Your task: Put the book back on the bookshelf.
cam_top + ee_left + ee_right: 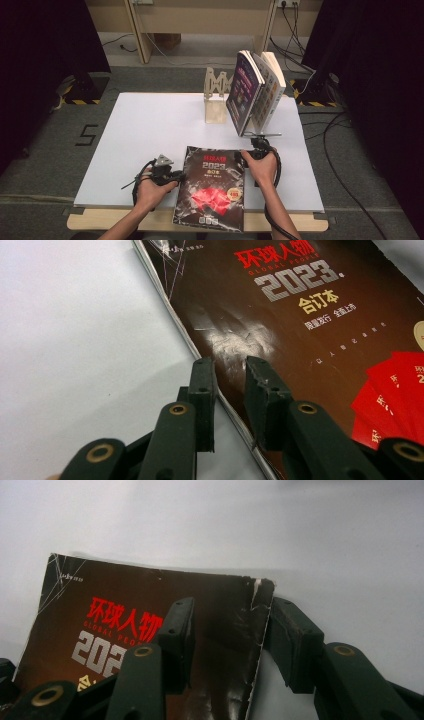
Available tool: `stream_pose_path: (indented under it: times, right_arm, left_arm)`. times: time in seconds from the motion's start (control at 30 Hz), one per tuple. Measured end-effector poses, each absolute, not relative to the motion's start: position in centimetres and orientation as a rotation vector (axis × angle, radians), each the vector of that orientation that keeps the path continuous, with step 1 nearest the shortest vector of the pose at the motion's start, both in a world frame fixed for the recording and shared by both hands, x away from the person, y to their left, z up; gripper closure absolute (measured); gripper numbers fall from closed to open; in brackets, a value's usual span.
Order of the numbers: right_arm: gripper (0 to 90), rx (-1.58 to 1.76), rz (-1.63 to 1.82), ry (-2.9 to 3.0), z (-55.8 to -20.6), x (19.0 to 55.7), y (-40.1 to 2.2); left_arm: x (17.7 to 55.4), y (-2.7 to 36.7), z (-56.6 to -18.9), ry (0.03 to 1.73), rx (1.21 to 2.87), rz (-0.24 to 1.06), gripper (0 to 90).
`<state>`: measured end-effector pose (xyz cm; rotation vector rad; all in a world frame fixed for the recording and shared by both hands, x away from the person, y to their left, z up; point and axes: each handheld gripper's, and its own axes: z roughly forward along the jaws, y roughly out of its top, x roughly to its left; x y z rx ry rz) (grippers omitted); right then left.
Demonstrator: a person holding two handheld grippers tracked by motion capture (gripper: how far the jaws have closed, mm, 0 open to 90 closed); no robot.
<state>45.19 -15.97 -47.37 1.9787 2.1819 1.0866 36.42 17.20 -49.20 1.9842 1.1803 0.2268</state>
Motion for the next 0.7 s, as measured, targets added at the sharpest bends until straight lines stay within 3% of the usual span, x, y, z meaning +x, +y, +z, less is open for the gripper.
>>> stream_pose_path:
  times: [0.7]
  right_arm:
    - [57.2, 2.010, 1.172, 2.177, -47.2, 44.4, -16.3]
  left_arm:
    - [36.2, 17.2, -49.3, 1.188, 1.969, 0.238, 73.8]
